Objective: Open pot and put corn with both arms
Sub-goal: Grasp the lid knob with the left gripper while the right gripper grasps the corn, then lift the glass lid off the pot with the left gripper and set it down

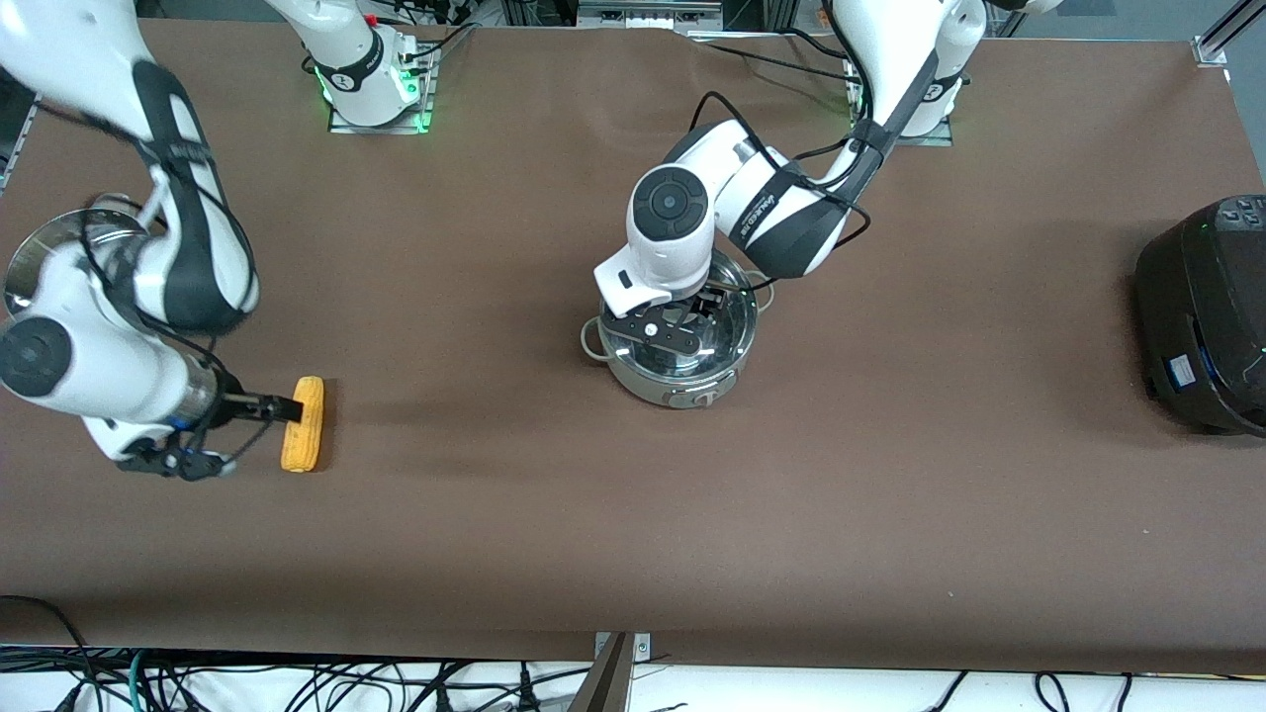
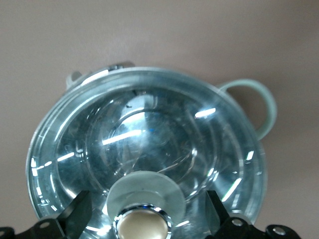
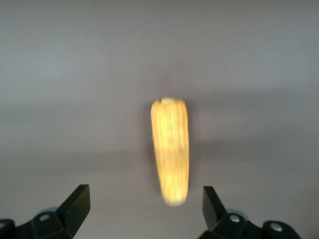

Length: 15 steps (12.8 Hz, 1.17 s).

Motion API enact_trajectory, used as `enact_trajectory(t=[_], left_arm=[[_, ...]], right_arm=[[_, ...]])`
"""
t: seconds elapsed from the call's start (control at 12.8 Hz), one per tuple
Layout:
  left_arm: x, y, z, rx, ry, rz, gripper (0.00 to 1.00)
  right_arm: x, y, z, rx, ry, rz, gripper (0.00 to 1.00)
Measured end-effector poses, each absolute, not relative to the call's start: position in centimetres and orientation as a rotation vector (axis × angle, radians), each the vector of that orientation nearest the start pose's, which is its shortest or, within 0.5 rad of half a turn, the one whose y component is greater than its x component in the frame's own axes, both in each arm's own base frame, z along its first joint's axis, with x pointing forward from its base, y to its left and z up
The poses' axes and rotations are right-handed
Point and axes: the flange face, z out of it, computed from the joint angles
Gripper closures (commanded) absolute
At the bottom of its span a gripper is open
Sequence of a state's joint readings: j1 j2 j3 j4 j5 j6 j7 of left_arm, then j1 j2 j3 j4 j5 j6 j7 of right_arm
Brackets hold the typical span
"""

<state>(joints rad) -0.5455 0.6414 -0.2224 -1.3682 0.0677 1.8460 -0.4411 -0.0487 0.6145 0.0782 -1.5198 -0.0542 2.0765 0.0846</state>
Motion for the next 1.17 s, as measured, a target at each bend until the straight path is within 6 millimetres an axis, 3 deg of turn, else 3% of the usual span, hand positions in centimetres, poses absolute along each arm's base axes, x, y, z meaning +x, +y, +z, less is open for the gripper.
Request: enact_trajectory(t=[0.08, 0.16, 0.23, 0.31, 0.55, 0.86, 1.02, 1.1, 1.17], left_arm=[[52.9, -46.3, 32.8, -3.053, 0.502, 0.278, 0.05], [52.7, -46.3, 32.3, -3.047, 0.514, 0.290, 0.50], [52.7, -46.3, 32.6, -3.048, 0.521, 0.285, 0.72], [52.7, -46.3, 32.9, -3.050, 0.525, 0.279, 0.74], [52.5, -46.4, 34.2, -3.056, 0.540, 0.259, 1.00], [52.5, -46.4, 34.6, -3.057, 0.546, 0.252, 1.00], [52.8, -45.6, 37.2, -3.061, 0.529, 0.232, 1.00], [53.2, -44.2, 39.6, -3.053, 0.500, 0.240, 1.00], [53.6, -41.9, 42.6, -3.039, 0.454, 0.262, 1.00]], right_arm=[[70.3, 0.1, 27.1, -3.140, 0.039, 0.086, 0.00], [70.4, -0.7, 25.1, -3.137, 0.033, 0.089, 0.00], [70.5, -1.4, 23.7, -3.135, 0.033, 0.091, 0.00], [70.4, -2.0, 22.8, -3.133, 0.033, 0.093, 0.00], [70.4, -2.2, 21.8, -3.130, 0.032, 0.094, 0.00], [70.0, -1.8, 20.1, -3.128, 0.023, 0.043, 0.00], [69.5, -1.6, 19.2, -3.126, 0.018, 0.043, 0.00], [69.2, -1.5, 18.8, -3.125, 0.017, 0.054, 0.05], [68.9, -1.4, 18.4, -3.124, 0.015, 0.066, 0.35]])
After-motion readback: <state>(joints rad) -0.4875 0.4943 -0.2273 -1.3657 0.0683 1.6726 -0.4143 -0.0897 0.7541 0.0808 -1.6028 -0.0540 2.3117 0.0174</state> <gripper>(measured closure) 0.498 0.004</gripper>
